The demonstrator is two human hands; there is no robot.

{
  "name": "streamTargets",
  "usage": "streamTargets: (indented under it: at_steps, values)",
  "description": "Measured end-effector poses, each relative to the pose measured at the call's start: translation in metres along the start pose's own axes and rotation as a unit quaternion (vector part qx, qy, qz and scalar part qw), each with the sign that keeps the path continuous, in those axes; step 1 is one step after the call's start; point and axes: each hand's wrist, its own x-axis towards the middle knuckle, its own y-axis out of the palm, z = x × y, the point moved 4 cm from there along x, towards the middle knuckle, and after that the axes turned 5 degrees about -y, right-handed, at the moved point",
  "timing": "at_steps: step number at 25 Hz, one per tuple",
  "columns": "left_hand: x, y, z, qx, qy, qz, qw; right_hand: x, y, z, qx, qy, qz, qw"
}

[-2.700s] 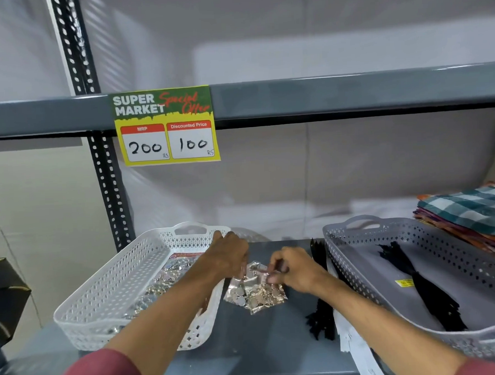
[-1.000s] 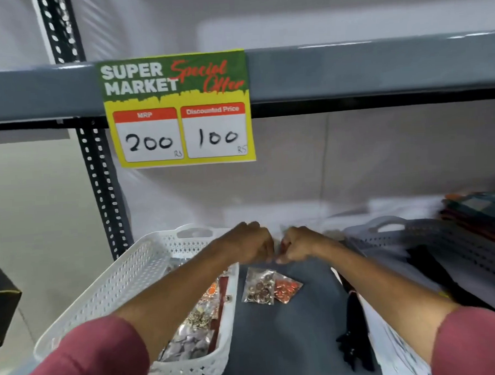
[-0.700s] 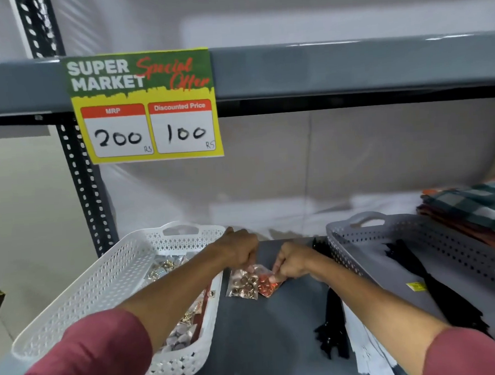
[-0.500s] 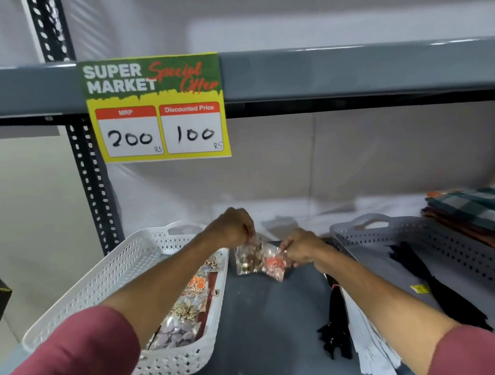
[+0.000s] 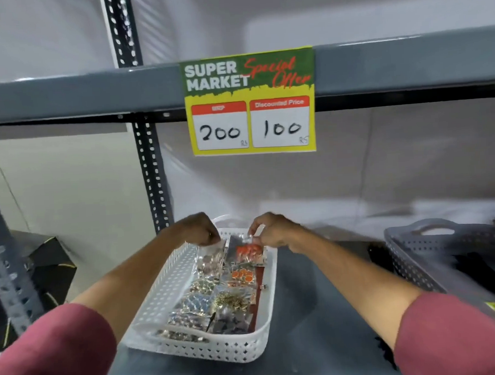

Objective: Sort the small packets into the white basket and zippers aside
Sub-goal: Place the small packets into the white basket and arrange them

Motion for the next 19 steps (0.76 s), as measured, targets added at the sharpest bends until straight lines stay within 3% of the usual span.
streamTargets:
  at_steps: [4, 7, 12, 15, 17, 19]
  values:
    - [0.007, 0.02, 0.011, 0.022, 0.0, 0.018, 1.0, 0.001, 0.029, 0.005, -0.146, -0.007, 0.043, 0.988]
    - [0.006, 0.021, 0.013, 0.024, 0.008, -0.046, 0.999, 0.0, 0.039, 0.001, -0.145, -0.013, -0.001, 0.989]
    - [-0.001, 0.03, -0.007, 0.107, 0.022, -0.048, 0.993, -0.023, 0.022, -0.002, -0.067, -0.074, -0.077, 0.992]
    - [-0.008, 0.012, -0.054, 0.01, 0.074, -0.113, 0.991, -0.043, -0.031, -0.024, -0.065, -0.09, -0.133, 0.985]
    - [-0.016, 0.004, -0.102, -0.075, 0.123, -0.135, 0.98, -0.061, -0.069, -0.049, -0.13, -0.041, -0.164, 0.977]
    - [-0.025, 0.012, -0.154, -0.092, 0.169, -0.113, 0.975, -0.084, -0.097, -0.073, -0.208, 0.032, -0.152, 0.966]
